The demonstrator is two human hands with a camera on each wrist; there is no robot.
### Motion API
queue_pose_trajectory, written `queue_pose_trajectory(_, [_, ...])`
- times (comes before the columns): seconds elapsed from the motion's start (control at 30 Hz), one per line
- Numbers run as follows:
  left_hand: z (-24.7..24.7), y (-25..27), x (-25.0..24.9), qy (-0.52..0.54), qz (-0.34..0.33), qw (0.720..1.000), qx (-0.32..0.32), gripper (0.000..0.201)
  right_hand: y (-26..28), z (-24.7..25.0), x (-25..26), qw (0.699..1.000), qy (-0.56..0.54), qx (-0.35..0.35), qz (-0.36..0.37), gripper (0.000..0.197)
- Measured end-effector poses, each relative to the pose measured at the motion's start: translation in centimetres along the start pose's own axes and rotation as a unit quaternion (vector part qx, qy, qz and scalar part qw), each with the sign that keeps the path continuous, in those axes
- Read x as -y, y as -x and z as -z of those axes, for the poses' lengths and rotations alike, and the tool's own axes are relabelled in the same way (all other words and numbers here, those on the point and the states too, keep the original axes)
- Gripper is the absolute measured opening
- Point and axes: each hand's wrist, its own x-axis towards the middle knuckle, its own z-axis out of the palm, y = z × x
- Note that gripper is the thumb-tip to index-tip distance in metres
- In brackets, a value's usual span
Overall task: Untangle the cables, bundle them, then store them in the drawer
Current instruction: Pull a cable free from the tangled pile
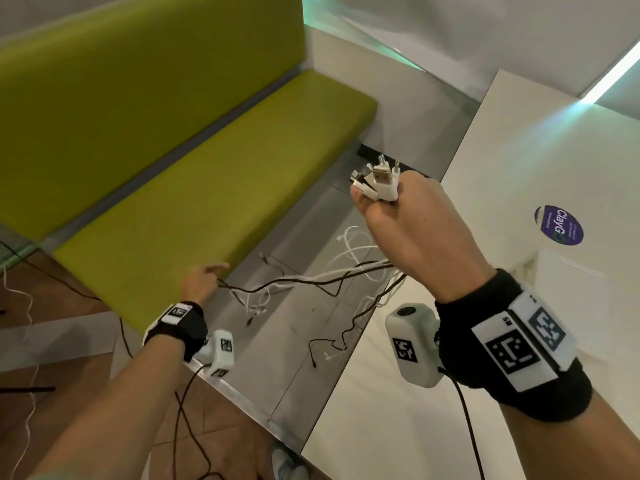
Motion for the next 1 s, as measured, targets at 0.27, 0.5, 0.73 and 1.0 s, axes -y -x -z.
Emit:
queue_pose_trajectory(0.27, [-1.1, 1.3, 6.5, -0.253, 0.029, 0.955, 0.151, 0.059, 0.3, 0.1, -0.2, 0.996, 0.090, -0.027, -0.002, 0.037])
queue_pose_trajectory(0.5, [0.1, 2.8, 7.8, -0.221, 0.114, 0.956, 0.155, 0.046, 0.6, 1.4, 0.3, 0.993, 0.107, -0.056, 0.012, 0.034])
queue_pose_trajectory(0.73, [-3.0, 5.2, 5.3, -0.337, 0.110, 0.901, 0.250, 0.044, 0.7, 1.3, 1.0, 0.992, 0.114, -0.053, 0.025, 0.034])
queue_pose_trajectory(1.0, [-3.6, 4.9, 6.6, -0.250, 0.175, 0.931, 0.201, 0.050, 0.8, 1.6, 0.7, 0.991, 0.119, -0.056, 0.004, 0.032])
